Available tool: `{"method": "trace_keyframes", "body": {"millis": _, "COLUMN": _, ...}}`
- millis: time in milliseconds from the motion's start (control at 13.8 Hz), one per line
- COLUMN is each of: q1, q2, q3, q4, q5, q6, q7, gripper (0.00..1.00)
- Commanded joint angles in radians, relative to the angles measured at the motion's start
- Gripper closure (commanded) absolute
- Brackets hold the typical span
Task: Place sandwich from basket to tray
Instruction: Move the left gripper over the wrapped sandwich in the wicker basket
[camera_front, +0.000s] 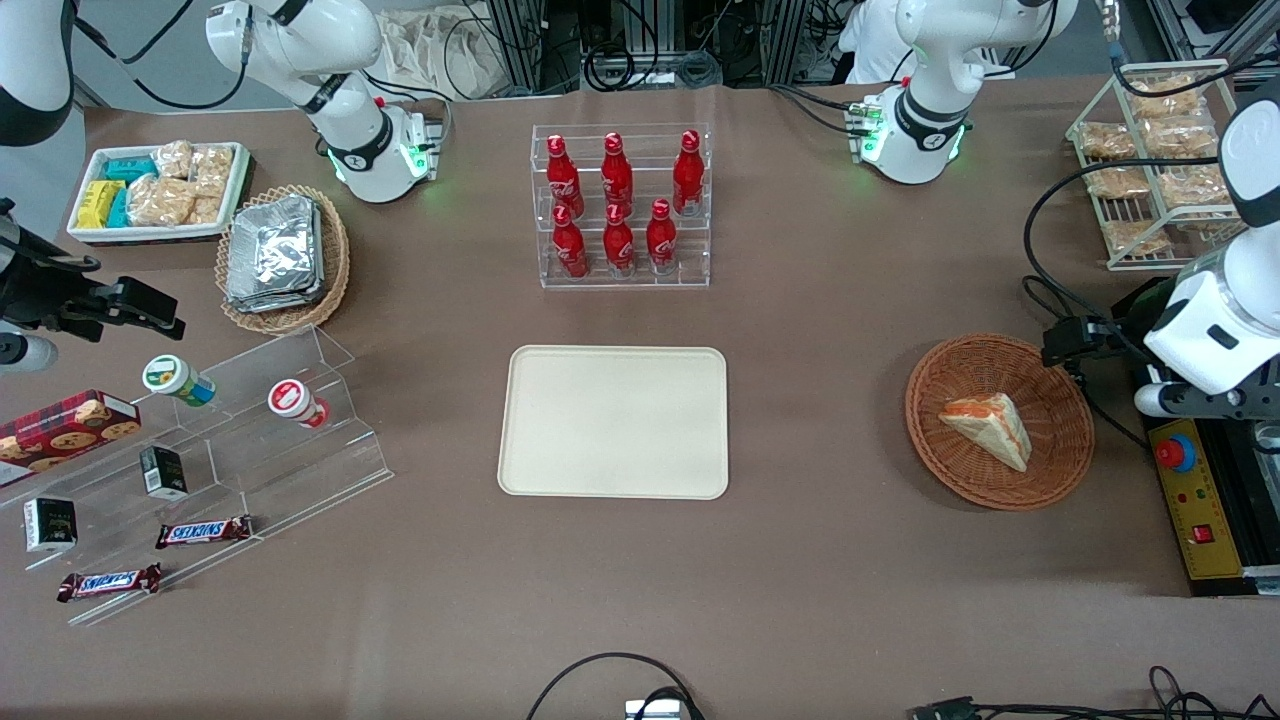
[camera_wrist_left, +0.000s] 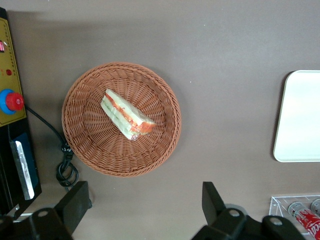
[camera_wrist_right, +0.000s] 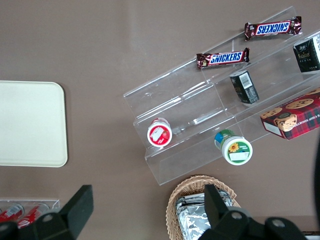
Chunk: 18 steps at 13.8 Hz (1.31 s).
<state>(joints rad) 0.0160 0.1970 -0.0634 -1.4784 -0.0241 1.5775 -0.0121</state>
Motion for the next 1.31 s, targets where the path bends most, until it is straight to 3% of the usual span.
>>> {"method": "trace_keyframes", "body": {"millis": 0, "q1": -0.001, "q2": 0.032, "q3": -0.003, "q4": 0.052, "q5": 0.027, "q6": -0.033, "q7": 0.008, "gripper": 0.0}}
{"method": "trace_keyframes", "body": {"millis": 218, "q1": -0.001, "q2": 0.032, "q3": 0.0, "q4": 0.018, "q5": 0.033, "q6": -0.033, "q7": -0.06, "gripper": 0.0}}
{"method": "trace_keyframes", "body": {"millis": 509, "q1": -0.001, "q2": 0.032, "q3": -0.001, "q4": -0.023, "q5": 0.03, "q6": -0.025, "q7": -0.345, "gripper": 0.0}}
{"method": "trace_keyframes", "body": {"millis": 1236, "q1": 0.038, "q2": -0.027, "q3": 0.004, "q4": -0.285, "q5": 0.035, "q6": 0.2, "q7": -0.379, "gripper": 0.0}}
